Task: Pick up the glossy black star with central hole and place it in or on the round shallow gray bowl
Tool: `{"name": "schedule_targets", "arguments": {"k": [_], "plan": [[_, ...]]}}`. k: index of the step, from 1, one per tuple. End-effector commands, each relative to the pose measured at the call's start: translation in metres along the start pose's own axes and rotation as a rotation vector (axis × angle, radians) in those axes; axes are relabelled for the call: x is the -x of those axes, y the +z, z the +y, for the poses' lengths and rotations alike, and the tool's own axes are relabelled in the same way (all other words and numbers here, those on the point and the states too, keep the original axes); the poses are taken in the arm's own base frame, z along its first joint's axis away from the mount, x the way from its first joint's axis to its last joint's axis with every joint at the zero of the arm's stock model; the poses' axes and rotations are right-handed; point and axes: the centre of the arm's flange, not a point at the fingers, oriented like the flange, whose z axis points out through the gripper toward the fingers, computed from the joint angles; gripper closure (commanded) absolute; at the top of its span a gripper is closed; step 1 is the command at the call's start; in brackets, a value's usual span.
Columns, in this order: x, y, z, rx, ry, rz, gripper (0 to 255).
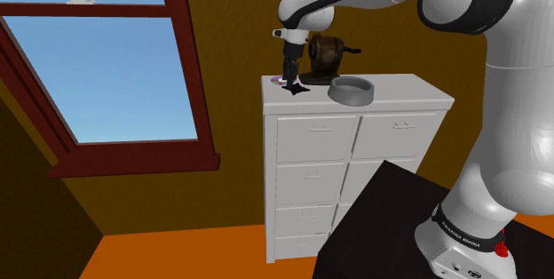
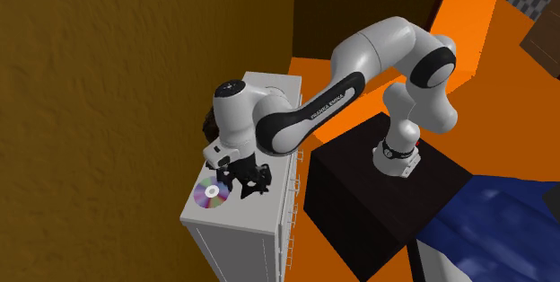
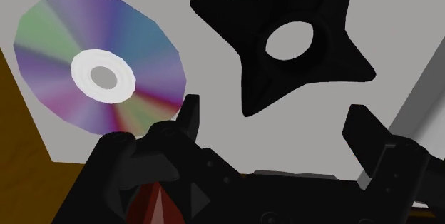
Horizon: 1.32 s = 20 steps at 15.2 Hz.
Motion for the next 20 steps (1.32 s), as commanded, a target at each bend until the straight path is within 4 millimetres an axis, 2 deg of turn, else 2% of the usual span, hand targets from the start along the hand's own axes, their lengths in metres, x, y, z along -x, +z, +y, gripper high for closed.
{"name": "schedule_targets", "arguments": {"k": [1,8,9,18,20], "plan": [[0.001,0.008,0.0,0.0,0.001,0.001,0],[0.001,0.008,0.0,0.0,0.001,0.001,0],[0.001,0.008,0.0,0.0,0.001,0.001,255],[0.001,0.008,0.0,0.0,0.001,0.001,255],[-0.001,-0.002,0.0,0.0,0.001,0.001,255]]}}
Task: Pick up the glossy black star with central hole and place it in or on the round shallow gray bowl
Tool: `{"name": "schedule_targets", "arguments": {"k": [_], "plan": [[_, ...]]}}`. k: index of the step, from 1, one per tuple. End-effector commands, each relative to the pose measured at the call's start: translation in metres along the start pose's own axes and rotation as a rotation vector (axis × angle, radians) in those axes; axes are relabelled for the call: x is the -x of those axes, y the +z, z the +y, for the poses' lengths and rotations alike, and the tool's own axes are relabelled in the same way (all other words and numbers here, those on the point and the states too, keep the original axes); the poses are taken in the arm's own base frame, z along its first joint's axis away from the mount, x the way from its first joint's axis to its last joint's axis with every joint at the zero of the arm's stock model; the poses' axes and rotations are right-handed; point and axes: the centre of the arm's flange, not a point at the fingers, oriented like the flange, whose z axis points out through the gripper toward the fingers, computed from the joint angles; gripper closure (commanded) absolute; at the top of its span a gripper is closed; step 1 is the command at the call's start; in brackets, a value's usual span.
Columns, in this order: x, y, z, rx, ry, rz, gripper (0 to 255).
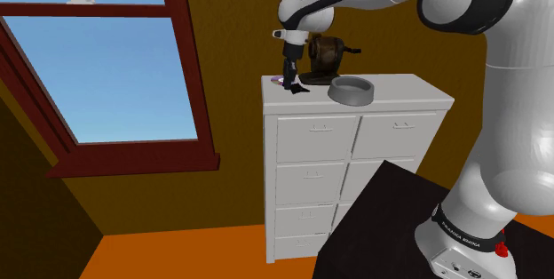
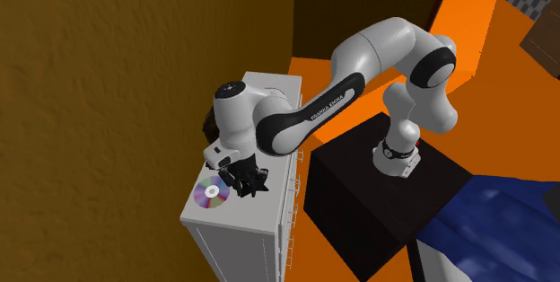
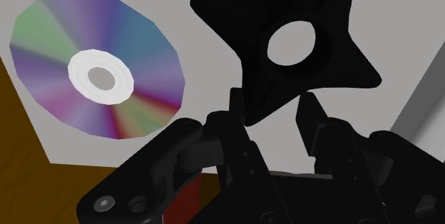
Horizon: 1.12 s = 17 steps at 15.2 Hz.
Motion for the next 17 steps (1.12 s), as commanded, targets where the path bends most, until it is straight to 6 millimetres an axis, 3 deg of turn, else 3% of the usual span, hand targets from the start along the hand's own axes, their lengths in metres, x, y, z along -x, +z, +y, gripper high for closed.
{"name": "schedule_targets", "arguments": {"k": [1,17], "plan": [[-0.001,-0.01,0.0,0.0,0.0,0.0,255],[-0.014,-0.093,-0.004,0.0,0.0,0.0,255]]}}
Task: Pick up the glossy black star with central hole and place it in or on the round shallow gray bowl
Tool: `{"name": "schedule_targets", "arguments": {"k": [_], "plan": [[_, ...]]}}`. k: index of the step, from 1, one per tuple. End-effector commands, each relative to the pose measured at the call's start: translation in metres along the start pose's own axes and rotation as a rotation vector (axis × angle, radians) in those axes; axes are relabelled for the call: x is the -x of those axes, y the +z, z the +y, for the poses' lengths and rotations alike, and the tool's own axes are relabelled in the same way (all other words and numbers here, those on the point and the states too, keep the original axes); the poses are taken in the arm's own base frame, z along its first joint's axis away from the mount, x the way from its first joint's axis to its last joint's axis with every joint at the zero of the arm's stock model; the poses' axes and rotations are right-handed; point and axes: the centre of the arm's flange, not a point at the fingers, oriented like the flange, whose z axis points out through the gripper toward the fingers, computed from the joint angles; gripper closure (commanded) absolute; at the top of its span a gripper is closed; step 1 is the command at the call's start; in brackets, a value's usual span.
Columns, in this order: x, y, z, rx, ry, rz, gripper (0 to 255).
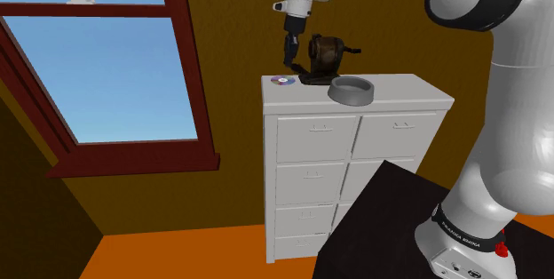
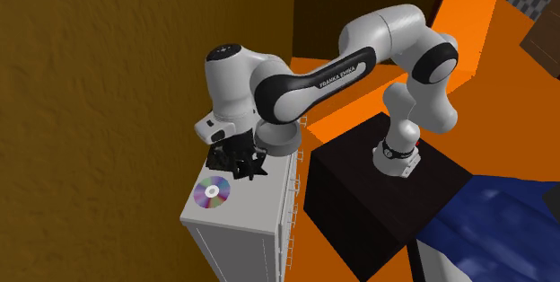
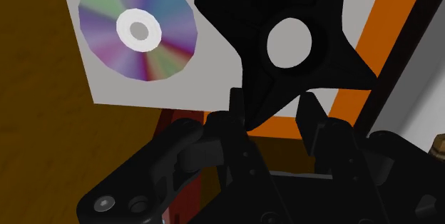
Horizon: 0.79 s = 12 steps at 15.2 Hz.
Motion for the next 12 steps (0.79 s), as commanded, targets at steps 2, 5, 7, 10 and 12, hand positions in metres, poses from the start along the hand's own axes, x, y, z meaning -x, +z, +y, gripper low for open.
{"name": "schedule_targets", "arguments": {"k": [2,5,7,10,12], "plan": [[-0.003,-0.015,0.0,0.0,0.0,0.0,255],[0.008,-0.028,-0.004,0.0,0.0,0.0,255],[0.033,-0.033,-0.011,0.0,0.0,0.0,255],[0.07,-0.041,-0.022,0.0,0.0,0.0,255],[0.095,-0.047,-0.029,0.0,0.0,0.0,255]]}}
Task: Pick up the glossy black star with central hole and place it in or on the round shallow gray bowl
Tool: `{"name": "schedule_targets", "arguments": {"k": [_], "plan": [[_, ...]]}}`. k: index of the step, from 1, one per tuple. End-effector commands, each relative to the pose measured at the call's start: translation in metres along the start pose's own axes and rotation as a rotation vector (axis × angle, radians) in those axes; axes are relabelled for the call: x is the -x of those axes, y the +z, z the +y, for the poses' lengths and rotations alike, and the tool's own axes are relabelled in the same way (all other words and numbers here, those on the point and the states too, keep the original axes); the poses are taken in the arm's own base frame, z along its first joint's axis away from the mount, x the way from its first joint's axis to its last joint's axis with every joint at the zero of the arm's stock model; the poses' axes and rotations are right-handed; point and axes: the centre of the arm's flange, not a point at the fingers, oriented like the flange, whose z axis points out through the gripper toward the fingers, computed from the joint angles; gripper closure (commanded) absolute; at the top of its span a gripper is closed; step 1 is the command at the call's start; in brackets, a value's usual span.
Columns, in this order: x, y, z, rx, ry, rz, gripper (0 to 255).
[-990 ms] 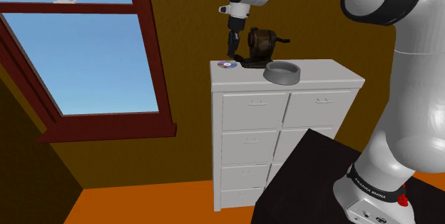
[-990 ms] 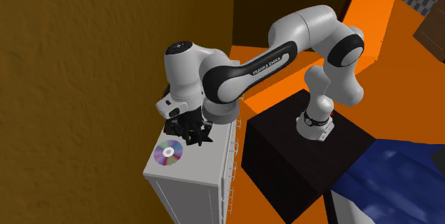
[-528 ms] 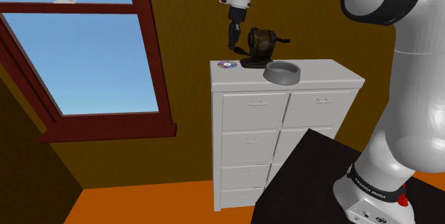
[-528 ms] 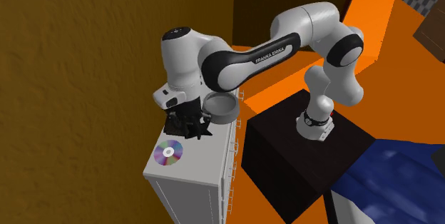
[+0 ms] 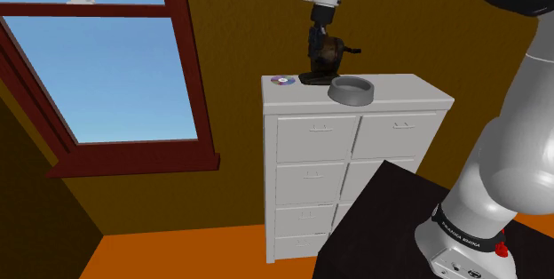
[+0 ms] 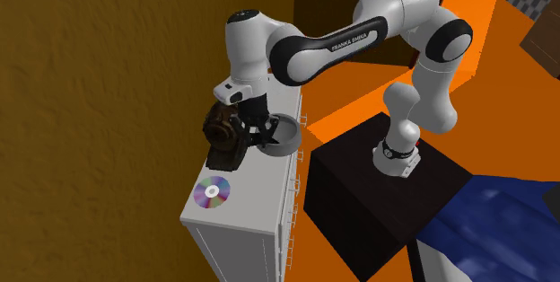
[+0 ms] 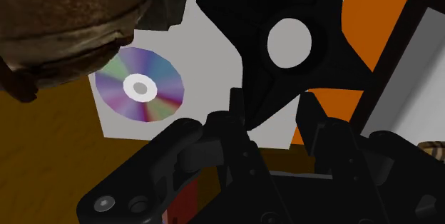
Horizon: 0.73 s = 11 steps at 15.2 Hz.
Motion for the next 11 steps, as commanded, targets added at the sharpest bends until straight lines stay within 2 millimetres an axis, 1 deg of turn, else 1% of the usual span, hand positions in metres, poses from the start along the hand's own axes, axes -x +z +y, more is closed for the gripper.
{"name": "schedule_targets", "arguments": {"k": [1,8,9,11], "plan": [[0.025,-0.003,-0.009,0.0,-0.001,0.0,255],[0.112,-0.021,-0.034,0.0,-0.001,0.0,255],[0.118,-0.023,-0.035,0.0,-0.001,0.0,255],[0.12,-0.012,-0.035,0.0,-0.001,0.0,255]]}}
